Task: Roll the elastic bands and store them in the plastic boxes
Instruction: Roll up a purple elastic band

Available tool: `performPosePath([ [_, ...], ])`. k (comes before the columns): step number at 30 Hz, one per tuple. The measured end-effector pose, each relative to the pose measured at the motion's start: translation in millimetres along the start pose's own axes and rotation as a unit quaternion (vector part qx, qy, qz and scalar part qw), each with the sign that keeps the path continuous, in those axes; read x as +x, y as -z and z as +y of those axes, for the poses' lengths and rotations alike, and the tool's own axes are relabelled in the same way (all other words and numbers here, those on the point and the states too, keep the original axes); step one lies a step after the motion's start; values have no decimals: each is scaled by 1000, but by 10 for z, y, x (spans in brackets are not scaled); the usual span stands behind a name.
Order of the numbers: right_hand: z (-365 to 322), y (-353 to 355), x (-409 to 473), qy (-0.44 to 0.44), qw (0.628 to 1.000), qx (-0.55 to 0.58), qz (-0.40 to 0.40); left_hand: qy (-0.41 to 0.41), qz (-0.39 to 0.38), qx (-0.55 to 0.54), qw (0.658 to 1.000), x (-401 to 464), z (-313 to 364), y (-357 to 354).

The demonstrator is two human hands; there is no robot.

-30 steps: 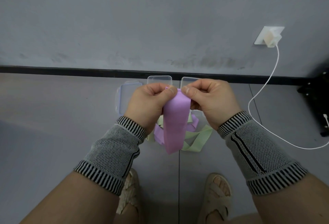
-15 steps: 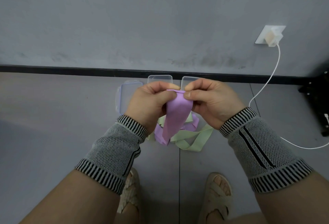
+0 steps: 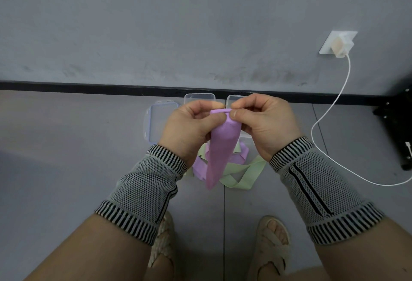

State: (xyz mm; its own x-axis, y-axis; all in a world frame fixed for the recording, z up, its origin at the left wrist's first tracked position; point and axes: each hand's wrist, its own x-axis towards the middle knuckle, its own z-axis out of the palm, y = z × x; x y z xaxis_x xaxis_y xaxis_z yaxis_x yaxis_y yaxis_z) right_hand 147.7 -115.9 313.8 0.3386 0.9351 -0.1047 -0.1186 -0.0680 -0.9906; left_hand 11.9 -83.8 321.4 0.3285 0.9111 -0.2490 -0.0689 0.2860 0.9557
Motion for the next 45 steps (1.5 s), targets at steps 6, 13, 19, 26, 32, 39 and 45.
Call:
performPosePath([
  [6, -8, 10, 0, 12, 1000, -3, 3, -5, 15, 56, 998, 0, 15, 38],
  [13, 22, 21, 7, -19, 998, 19, -53, 3, 12, 21, 1000, 1, 13, 34],
  [19, 7, 31, -22, 13, 998, -21, -54, -32, 1, 59, 998, 15, -15, 57],
  [26, -29, 51, -49, 72, 989, -127, -23, -2, -8, 24, 1000, 9, 24, 45],
  [32, -25, 34, -40, 59, 992, -101, -43, 36, -12, -6, 999, -5, 48, 48],
  [39, 14, 35, -19, 29, 996, -74, -34, 50, -3, -11, 999, 34, 23, 64],
  [45, 5, 26, -34, 46, 996, -76, -16, 27, -2, -2, 1000, 27, 26, 33],
])
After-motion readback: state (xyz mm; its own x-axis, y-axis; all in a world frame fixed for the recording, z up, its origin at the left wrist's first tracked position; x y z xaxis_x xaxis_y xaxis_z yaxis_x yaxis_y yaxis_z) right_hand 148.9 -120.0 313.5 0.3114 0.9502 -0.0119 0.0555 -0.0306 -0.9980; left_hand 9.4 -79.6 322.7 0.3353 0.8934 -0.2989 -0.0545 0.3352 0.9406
